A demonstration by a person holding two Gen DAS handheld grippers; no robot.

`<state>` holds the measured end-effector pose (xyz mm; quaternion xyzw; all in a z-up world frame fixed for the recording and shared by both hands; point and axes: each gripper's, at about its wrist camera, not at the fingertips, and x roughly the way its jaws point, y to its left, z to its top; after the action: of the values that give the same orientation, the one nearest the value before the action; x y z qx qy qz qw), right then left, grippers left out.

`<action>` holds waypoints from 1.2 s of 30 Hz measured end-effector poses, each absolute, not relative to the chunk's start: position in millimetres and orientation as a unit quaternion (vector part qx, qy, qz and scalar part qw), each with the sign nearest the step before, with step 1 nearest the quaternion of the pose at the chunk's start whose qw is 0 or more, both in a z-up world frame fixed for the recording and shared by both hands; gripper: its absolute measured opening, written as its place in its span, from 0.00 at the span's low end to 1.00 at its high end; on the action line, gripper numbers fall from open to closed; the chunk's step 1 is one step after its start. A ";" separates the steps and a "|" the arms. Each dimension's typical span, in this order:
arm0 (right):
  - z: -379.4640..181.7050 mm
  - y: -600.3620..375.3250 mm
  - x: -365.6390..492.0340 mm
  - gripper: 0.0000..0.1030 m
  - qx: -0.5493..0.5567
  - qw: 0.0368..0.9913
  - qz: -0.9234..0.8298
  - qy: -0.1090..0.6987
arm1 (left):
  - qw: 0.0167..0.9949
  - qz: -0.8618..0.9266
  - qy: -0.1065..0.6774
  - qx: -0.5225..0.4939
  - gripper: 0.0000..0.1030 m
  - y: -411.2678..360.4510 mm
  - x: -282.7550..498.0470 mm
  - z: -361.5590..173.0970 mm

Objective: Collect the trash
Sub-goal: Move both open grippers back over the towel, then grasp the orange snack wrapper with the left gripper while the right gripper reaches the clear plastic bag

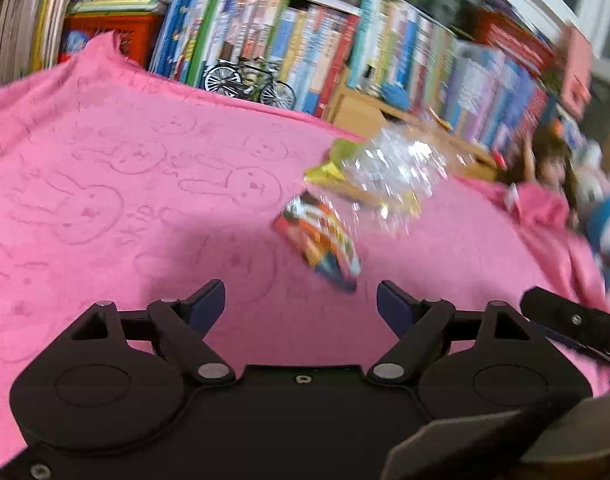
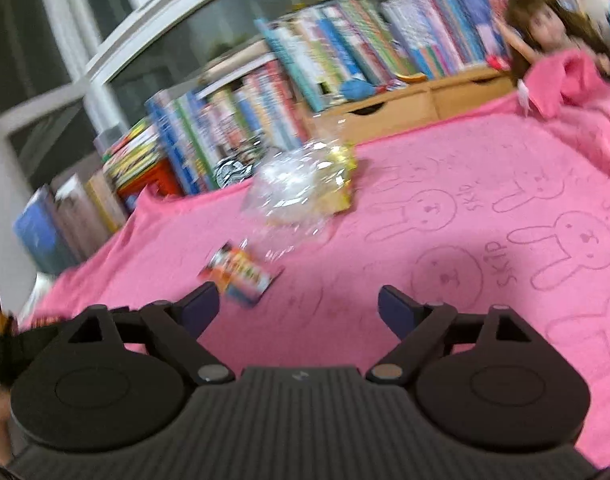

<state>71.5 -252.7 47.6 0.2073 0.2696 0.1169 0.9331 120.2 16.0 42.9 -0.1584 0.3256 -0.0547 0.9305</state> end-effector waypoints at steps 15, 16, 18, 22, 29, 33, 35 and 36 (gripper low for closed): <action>50.9 -257.4 157.7 1.00 0.245 0.928 0.098 0.262 | 0.938 0.022 0.321 -0.125 0.25 -18.5 201.7 7.5; 51.4 -253.9 163.0 1.00 0.241 0.929 0.098 0.263 | 0.938 0.017 0.321 -0.129 0.25 -15.6 199.4 9.5; 50.4 -244.5 175.1 1.00 0.235 0.929 0.099 0.267 | 0.937 0.007 0.319 -0.144 0.22 -6.9 191.1 13.9; 42.0 -219.0 202.4 1.00 0.222 0.927 0.099 0.287 | 0.942 0.006 0.303 -0.146 0.21 9.0 170.8 24.6; 23.0 -192.8 217.3 0.69 0.200 0.920 0.079 0.327 | 0.945 0.004 0.292 -0.148 0.21 31.2 142.4 33.0; 24.9 -192.1 195.4 0.63 0.180 0.927 0.092 0.315 | 0.946 -0.003 0.288 -0.151 0.18 38.2 130.7 35.2; 26.6 -195.3 182.5 0.61 0.182 0.927 0.099 0.313 | 0.946 -0.010 0.286 -0.153 0.16 39.0 124.9 37.8; 28.3 -197.4 176.6 0.61 0.184 0.927 0.103 0.311 | 0.947 -0.014 0.284 -0.152 0.16 38.7 121.4 39.7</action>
<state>176.6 -197.4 28.3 0.1836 0.3113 0.1027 0.9267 121.4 38.7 39.7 -0.1519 0.2842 -0.0144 0.9465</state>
